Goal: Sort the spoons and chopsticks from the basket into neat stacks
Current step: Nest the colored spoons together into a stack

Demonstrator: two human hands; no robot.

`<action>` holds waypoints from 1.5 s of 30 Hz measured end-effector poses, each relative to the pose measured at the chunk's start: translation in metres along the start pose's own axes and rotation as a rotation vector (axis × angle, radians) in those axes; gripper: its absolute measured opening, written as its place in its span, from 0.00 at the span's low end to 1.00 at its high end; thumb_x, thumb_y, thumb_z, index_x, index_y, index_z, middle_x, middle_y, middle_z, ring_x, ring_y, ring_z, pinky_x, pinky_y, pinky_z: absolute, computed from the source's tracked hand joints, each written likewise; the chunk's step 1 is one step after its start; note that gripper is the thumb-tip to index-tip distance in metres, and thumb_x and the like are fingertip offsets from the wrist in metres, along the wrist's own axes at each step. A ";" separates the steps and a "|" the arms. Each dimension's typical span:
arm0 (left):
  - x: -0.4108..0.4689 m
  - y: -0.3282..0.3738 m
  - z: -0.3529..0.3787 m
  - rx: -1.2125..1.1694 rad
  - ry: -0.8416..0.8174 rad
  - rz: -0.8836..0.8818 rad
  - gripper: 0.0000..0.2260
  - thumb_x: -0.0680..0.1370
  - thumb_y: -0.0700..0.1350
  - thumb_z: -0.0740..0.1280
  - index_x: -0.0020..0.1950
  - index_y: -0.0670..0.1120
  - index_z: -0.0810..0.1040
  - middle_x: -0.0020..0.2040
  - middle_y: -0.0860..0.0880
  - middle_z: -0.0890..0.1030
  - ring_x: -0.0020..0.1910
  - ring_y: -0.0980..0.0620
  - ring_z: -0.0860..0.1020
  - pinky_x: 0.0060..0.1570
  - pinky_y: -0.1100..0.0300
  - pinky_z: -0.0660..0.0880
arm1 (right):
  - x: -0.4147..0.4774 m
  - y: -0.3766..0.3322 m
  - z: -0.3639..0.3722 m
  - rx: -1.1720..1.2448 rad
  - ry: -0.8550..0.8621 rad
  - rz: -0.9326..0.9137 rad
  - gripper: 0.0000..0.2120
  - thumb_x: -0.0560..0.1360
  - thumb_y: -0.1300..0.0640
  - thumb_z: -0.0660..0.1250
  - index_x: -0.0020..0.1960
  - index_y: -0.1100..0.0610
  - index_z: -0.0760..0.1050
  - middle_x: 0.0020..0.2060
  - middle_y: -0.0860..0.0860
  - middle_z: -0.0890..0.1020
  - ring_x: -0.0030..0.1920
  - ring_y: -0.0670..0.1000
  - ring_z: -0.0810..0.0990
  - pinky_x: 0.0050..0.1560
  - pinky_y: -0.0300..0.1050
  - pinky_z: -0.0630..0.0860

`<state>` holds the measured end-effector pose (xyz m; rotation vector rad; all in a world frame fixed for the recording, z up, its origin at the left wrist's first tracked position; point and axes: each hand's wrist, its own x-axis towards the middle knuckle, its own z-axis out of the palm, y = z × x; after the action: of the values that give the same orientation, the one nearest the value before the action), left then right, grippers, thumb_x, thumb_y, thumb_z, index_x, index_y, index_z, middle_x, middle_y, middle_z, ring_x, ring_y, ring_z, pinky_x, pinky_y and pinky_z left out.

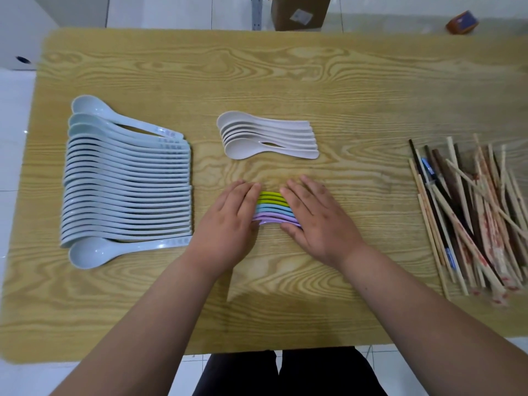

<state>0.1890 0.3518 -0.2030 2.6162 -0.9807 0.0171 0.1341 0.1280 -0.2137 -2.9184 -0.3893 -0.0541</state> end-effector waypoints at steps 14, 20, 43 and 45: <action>0.001 0.005 -0.006 -0.030 0.021 -0.034 0.26 0.77 0.43 0.69 0.73 0.36 0.70 0.67 0.37 0.74 0.66 0.39 0.73 0.70 0.48 0.69 | 0.003 0.003 -0.004 0.067 -0.011 -0.005 0.32 0.80 0.39 0.57 0.77 0.57 0.66 0.74 0.55 0.70 0.77 0.58 0.64 0.74 0.58 0.65; 0.000 0.009 -0.011 0.026 0.006 -0.060 0.29 0.75 0.47 0.70 0.73 0.36 0.71 0.65 0.37 0.76 0.67 0.37 0.73 0.69 0.45 0.69 | 0.003 0.003 -0.007 0.053 -0.034 -0.024 0.35 0.79 0.37 0.58 0.78 0.58 0.64 0.74 0.55 0.70 0.77 0.59 0.63 0.74 0.59 0.65; -0.021 0.058 -0.052 0.015 -0.041 0.052 0.20 0.73 0.46 0.67 0.64 0.43 0.79 0.55 0.44 0.80 0.53 0.39 0.78 0.53 0.45 0.78 | -0.062 -0.005 -0.066 0.138 -0.031 0.152 0.22 0.74 0.51 0.63 0.64 0.60 0.78 0.61 0.56 0.80 0.64 0.60 0.77 0.65 0.58 0.74; -0.028 0.076 -0.047 -0.019 -0.122 0.064 0.19 0.73 0.47 0.65 0.62 0.45 0.79 0.52 0.45 0.80 0.49 0.40 0.79 0.48 0.47 0.79 | -0.091 -0.003 -0.079 0.164 -0.056 0.198 0.19 0.74 0.54 0.62 0.62 0.59 0.79 0.56 0.55 0.81 0.60 0.58 0.79 0.61 0.56 0.76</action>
<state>0.1236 0.3315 -0.1387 2.5933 -1.1001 -0.1362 0.0445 0.0915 -0.1418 -2.7842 -0.1059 0.0842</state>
